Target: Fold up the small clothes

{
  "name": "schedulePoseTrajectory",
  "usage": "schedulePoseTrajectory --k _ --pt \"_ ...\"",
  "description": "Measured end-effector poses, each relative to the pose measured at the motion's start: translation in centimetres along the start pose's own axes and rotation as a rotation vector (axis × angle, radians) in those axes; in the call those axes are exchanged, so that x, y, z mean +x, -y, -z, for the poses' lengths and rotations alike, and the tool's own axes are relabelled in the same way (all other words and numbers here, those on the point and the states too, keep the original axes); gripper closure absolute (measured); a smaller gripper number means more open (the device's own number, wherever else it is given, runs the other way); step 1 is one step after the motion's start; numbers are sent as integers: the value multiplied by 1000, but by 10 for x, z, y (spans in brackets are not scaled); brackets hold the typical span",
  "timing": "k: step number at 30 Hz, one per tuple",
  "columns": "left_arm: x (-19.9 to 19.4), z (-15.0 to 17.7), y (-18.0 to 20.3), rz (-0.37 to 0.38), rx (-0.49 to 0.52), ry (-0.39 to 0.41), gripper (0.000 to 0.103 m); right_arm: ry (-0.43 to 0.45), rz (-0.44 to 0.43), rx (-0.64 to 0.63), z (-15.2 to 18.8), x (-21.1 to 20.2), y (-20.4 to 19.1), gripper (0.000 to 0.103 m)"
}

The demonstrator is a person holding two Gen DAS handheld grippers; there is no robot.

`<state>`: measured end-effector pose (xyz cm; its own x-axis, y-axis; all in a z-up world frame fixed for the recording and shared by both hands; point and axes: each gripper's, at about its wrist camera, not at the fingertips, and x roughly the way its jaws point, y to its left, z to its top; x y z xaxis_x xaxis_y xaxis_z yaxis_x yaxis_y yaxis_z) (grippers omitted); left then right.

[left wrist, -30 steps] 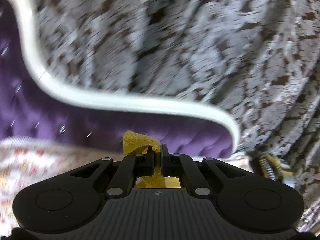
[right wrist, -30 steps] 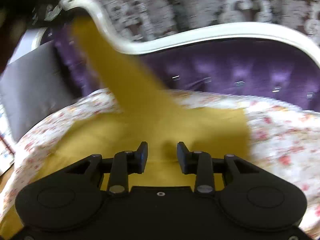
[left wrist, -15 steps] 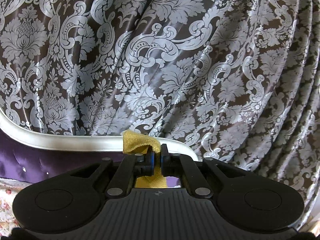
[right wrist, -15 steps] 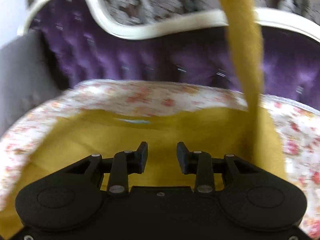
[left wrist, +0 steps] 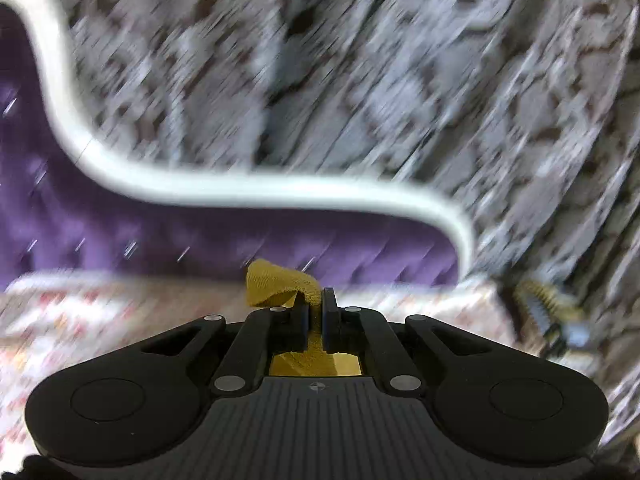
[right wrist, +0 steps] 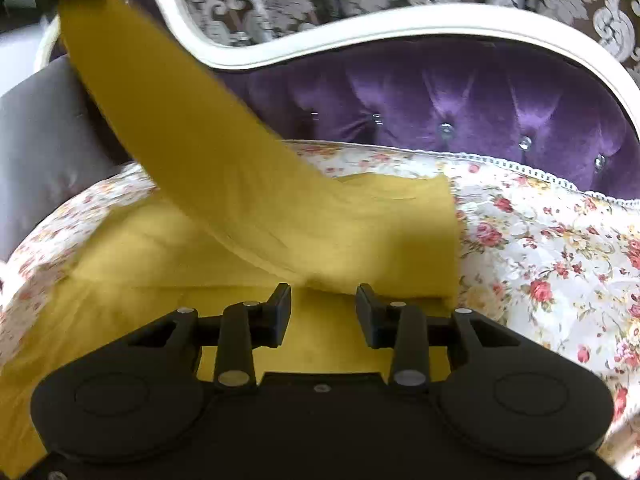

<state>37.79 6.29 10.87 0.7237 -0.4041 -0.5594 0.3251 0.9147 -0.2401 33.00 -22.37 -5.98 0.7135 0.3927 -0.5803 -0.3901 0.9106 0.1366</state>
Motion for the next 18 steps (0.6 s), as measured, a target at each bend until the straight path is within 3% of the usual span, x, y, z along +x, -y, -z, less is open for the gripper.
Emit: schedulePoseTrajectory --k 5,10,14,18 --pt "25 70 -61 -146 -61 -175 98 -18 -48 3 5 -12 -11 56" --pt "45 114 -105 -228 -115 -261 97 -33 -33 -4 8 -10 -14 55" --pt "50 133 -114 -277 -86 -270 94 -35 -12 -12 8 -4 -14 41" --pt "47 141 -117 -339 -39 -222 88 -17 12 -15 3 -2 -16 40"
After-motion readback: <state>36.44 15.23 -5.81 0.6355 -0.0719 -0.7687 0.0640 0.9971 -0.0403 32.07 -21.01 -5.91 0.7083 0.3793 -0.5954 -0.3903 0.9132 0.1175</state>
